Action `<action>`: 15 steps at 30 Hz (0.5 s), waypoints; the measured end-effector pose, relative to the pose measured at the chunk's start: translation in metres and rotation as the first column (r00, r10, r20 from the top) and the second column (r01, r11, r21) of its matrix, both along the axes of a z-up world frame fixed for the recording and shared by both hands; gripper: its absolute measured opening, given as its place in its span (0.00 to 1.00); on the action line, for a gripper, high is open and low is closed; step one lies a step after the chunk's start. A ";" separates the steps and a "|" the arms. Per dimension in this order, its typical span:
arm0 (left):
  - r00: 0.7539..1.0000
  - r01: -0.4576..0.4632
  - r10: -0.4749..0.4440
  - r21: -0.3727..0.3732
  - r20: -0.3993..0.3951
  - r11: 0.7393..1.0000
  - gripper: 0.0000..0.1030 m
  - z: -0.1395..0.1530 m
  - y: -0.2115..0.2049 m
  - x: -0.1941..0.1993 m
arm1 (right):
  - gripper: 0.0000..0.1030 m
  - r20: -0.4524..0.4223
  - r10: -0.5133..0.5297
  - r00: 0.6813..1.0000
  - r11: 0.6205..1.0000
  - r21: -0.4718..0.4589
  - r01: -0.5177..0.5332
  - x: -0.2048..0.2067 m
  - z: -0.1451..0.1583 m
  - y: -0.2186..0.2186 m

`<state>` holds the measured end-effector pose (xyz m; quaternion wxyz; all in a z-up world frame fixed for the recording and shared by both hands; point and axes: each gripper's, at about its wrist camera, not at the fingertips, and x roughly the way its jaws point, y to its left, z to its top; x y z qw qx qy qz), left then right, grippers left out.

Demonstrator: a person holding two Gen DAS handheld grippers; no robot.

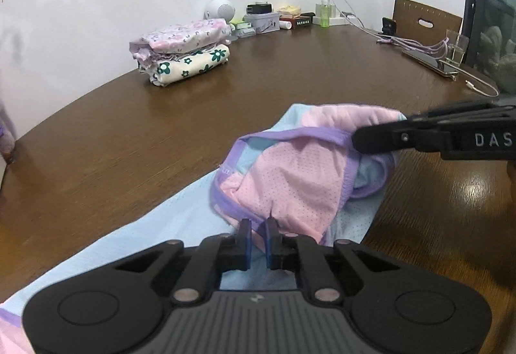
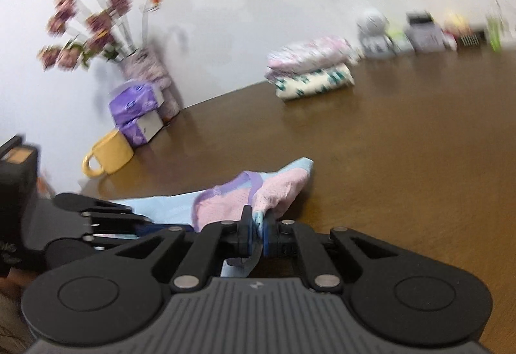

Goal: Fold clothes

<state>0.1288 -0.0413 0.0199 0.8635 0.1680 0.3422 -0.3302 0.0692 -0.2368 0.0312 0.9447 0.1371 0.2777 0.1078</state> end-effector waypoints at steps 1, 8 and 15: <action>1.000 -0.001 0.001 -0.010 -0.006 1.000 0.07 -0.001 0.001 0.001 | 0.05 0.015 0.016 1.000 0.999 -0.037 -0.016 0.001 0.005 0.007; 0.999 -0.007 0.003 -0.090 -0.043 0.996 0.09 -0.003 0.016 0.006 | 0.05 0.074 0.202 0.977 0.932 -0.321 -0.168 0.007 0.033 0.065; 0.998 -0.053 0.051 -0.124 -0.026 0.991 0.12 0.010 0.067 -0.004 | 0.05 0.028 0.392 0.920 0.783 -0.535 -0.318 0.010 0.040 0.121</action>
